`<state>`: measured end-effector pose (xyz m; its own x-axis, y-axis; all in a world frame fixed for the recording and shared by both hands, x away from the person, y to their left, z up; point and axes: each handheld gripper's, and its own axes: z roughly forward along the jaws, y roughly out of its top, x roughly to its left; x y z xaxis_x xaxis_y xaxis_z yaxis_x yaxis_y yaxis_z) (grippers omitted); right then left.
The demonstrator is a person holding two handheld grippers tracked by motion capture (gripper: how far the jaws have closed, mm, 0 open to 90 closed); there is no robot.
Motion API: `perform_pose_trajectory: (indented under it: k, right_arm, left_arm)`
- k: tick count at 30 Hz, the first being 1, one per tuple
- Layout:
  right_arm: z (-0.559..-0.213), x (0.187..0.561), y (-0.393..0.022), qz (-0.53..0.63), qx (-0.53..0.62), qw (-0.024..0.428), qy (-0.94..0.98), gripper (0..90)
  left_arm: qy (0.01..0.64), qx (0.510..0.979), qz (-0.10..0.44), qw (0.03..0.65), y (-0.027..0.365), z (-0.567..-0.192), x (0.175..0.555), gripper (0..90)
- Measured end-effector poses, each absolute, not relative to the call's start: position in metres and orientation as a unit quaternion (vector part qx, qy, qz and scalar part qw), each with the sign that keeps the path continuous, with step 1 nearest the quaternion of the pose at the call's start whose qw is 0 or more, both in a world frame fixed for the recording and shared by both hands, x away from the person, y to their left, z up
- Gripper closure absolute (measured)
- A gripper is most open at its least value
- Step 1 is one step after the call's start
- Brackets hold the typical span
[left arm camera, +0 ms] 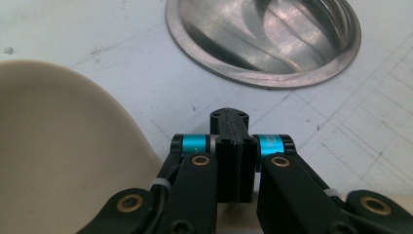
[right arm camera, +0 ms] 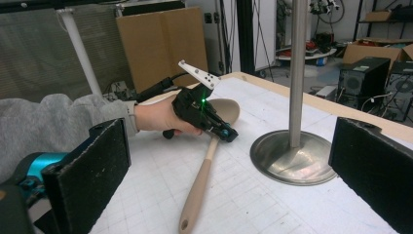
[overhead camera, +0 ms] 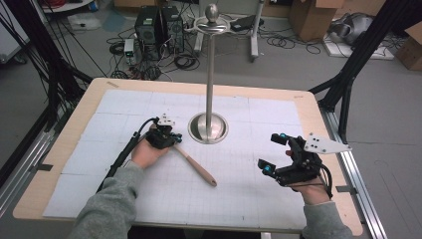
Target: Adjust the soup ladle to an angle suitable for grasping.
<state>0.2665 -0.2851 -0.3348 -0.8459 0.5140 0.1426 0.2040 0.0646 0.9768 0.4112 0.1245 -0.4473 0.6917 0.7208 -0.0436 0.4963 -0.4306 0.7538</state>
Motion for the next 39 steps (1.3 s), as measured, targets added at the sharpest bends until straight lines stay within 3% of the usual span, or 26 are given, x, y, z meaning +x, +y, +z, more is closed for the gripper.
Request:
perform_pose_trajectory:
  k: [17, 39]
  right_arm:
    - [-0.336, 0.267, -0.283, 0.634, 0.251, 0.119, 0.721, 0.3]
    - [-0.335, 0.265, -0.284, 0.636, 0.249, 0.118, 0.721, 0.3]
  left_arm:
    - [0.355, 0.849, 0.145, 0.362, 0.129, -0.440, 0.399, 89.9]
    - [0.360, 0.841, 0.143, 0.378, 0.139, -0.444, 0.392, 90.0]
